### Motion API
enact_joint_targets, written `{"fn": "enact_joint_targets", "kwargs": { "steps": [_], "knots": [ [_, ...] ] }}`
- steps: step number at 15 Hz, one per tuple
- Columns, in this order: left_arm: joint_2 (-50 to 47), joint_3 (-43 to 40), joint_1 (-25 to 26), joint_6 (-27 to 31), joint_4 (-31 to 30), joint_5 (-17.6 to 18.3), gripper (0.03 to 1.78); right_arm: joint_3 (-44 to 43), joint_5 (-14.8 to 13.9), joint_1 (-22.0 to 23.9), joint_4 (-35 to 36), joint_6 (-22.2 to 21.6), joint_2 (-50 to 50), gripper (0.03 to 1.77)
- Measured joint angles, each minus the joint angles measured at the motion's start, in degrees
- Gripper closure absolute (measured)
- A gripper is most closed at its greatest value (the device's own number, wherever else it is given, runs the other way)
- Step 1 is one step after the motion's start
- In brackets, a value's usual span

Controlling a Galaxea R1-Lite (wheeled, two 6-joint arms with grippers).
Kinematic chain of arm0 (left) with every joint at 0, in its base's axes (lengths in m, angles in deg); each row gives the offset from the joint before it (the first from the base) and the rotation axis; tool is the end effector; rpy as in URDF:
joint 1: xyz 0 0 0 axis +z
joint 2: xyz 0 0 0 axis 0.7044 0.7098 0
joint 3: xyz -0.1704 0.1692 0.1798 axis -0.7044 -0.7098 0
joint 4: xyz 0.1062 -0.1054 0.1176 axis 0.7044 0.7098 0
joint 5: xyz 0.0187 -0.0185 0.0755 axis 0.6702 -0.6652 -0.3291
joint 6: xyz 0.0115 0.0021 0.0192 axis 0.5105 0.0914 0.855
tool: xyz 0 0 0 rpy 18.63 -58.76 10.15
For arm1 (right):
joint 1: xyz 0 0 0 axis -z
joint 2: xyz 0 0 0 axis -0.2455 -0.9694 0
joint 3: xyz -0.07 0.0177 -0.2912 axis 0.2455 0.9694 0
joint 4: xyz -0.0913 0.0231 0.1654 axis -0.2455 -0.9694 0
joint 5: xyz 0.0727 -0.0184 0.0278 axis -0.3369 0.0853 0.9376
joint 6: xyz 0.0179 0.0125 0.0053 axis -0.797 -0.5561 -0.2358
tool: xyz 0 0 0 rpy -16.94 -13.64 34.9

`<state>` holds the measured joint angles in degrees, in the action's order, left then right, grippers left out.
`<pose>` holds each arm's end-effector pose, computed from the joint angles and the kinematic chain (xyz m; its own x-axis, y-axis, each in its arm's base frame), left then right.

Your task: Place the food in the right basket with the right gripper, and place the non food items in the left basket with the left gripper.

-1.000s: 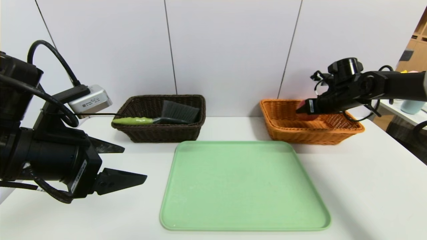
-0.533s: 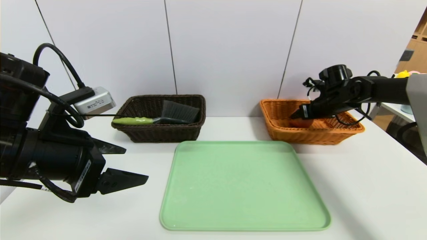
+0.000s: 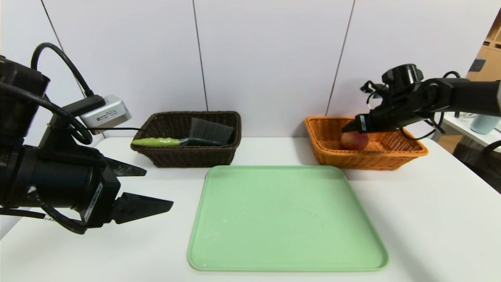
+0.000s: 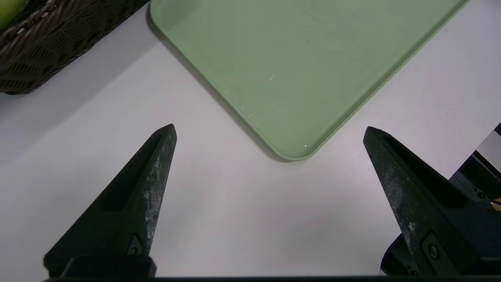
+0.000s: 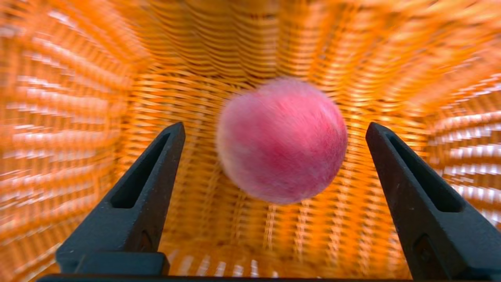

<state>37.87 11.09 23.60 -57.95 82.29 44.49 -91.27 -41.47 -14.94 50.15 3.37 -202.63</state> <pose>0.1715 -0.0743 0.2642 0.5707 -0.5769 -0.5844 0.6855 0.7265 -0.0478 0.4444 0.0079 0.2015 0.7510 0.1108 -0.6510 -0.1467 0.9892 -0.0009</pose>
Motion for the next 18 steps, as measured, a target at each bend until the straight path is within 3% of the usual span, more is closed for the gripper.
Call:
{"fn": "enact_joint_targets", "kwargs": {
  "steps": [5,9,18],
  "knots": [
    [-3.0,0.5,0.0,-0.2,0.3,-0.5,0.12,0.1,0.0,-0.1,-3.4,0.2,9.4,0.14],
    [-7.5,1.1,0.6,-0.2,1.5,-6.4,0.12,2.7,-0.1,-0.2,-9.2,-0.4,19.7,0.12],
    [-19.2,0.1,9.5,-0.1,4.2,-14.4,0.12,30.2,-0.5,0.2,-11.0,-1.2,51.8,0.11]
  ]
}}
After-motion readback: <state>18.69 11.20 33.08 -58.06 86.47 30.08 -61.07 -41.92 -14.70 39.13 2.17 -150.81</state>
